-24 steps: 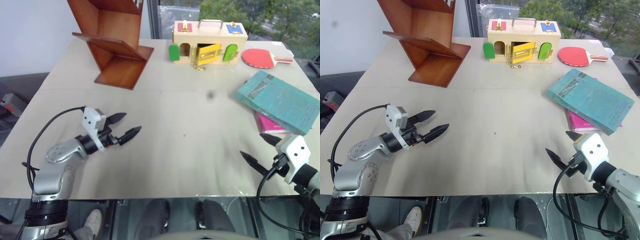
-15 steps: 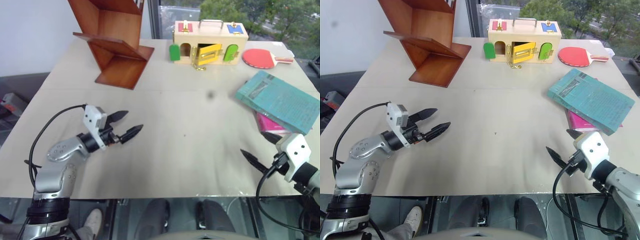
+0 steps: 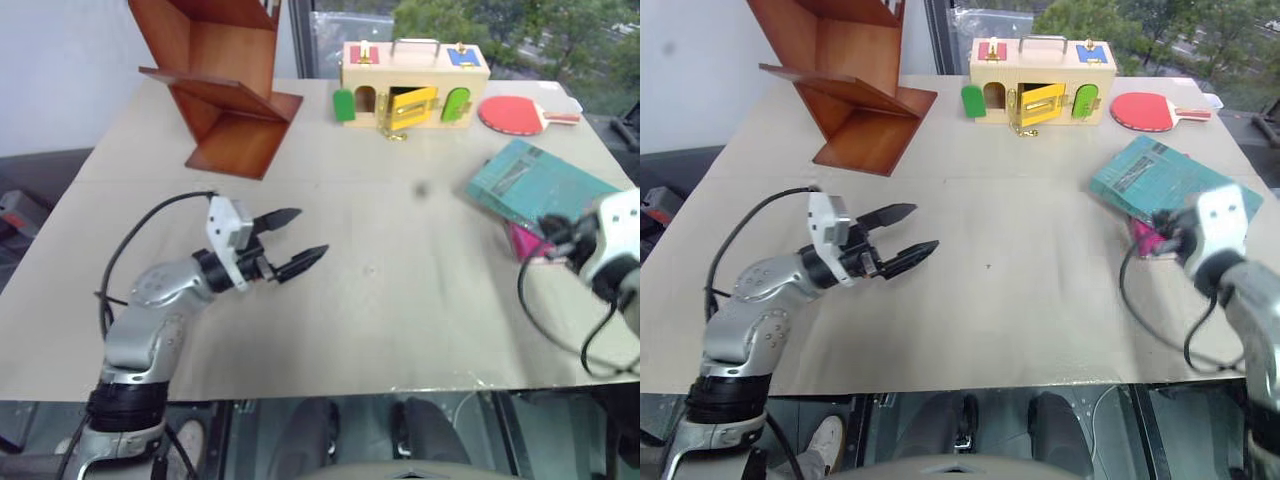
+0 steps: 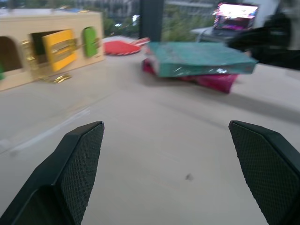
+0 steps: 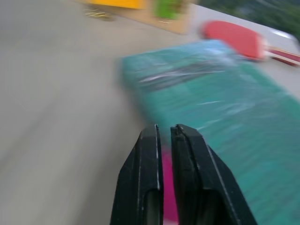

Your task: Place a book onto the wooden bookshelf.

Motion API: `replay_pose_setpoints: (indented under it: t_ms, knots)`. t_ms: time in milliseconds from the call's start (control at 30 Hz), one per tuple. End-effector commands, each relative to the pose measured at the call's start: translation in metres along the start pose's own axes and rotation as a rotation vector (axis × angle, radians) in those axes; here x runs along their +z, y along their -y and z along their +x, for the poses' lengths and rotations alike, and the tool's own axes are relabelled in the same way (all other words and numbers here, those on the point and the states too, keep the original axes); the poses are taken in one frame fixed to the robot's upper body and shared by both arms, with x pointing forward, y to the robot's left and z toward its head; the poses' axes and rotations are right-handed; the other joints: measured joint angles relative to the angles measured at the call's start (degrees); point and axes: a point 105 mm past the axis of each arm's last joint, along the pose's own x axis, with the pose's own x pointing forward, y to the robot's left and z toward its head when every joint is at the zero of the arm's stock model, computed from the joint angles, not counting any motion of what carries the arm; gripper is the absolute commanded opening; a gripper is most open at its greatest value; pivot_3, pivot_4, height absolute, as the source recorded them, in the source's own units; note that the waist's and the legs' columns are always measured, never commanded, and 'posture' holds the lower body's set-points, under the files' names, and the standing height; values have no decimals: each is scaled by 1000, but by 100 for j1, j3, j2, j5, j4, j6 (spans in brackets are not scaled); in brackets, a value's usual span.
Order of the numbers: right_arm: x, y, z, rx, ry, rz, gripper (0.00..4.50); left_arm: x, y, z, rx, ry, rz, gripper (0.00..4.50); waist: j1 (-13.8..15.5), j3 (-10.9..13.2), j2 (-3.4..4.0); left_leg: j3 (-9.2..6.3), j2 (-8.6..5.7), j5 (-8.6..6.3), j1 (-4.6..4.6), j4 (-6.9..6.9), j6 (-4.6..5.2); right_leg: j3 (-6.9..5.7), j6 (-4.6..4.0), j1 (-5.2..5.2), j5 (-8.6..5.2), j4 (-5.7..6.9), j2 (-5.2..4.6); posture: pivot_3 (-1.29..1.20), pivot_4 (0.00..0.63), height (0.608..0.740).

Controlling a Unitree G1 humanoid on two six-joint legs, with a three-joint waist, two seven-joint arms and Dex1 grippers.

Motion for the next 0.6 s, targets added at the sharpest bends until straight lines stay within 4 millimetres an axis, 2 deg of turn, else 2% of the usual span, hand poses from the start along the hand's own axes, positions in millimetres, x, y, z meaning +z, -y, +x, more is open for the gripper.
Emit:
replay_pose_setpoints:
  t_ms: [33, 133, 200, 267, 433, 500, 600]
  knots:
    - [-15, 53, 18, -261, -172, -110, 346, 9, 6, 4, -9, 36, 28, 4500, 27, 0, 0, -1, 1, 0, -4, -1, 0, -3, -1, -3, -1, -1, 4, 0, 150, 740]
    - [-39, 72, 27, -280, -328, -162, 346, 6, 5, 3, 6, 34, 28, 4500, 46, -1, 2, 4, 1, 0, -13, -7, 0, -4, -2, -8, -3, -13, 13, 0, 150, 740]
    - [-50, 71, 29, -245, -382, -190, 346, 6, 5, 1, 14, 34, 30, 4500, 38, -1, 2, 6, -1, -1, -20, -11, 3, -4, -2, -8, -4, -29, 26, 0, 150, 740]
    - [-57, 57, 32, -168, -407, -182, 346, 6, 5, 0, 21, 33, 35, 4500, 27, -6, -5, 13, 0, -5, -20, -11, 9, -2, 0, -6, -3, -37, 26, 0, 150, 740]
    - [-42, 17, 37, -9, -332, -97, 346, 6, 6, -3, 38, 33, 38, 4500, -7, -18, -24, 12, 9, -6, -6, -8, 10, 2, 2, 4, -2, -29, 9, 0, 150, 740]
    - [-35, 12, 37, -8, -304, -74, 346, 6, 7, -3, 38, 32, 39, 4500, -43, -18, -25, 11, 11, -6, -1, -8, 10, 3, 2, 4, -2, -18, 9, 0, 150, 740]
    - [-25, 15, 34, -41, -270, -63, 346, 6, 6, -3, 39, 30, 42, 4500, -65, -18, -25, 10, 11, -6, 4, -6, 9, 4, 1, 3, -1, -3, 7, 0, 150, 740]
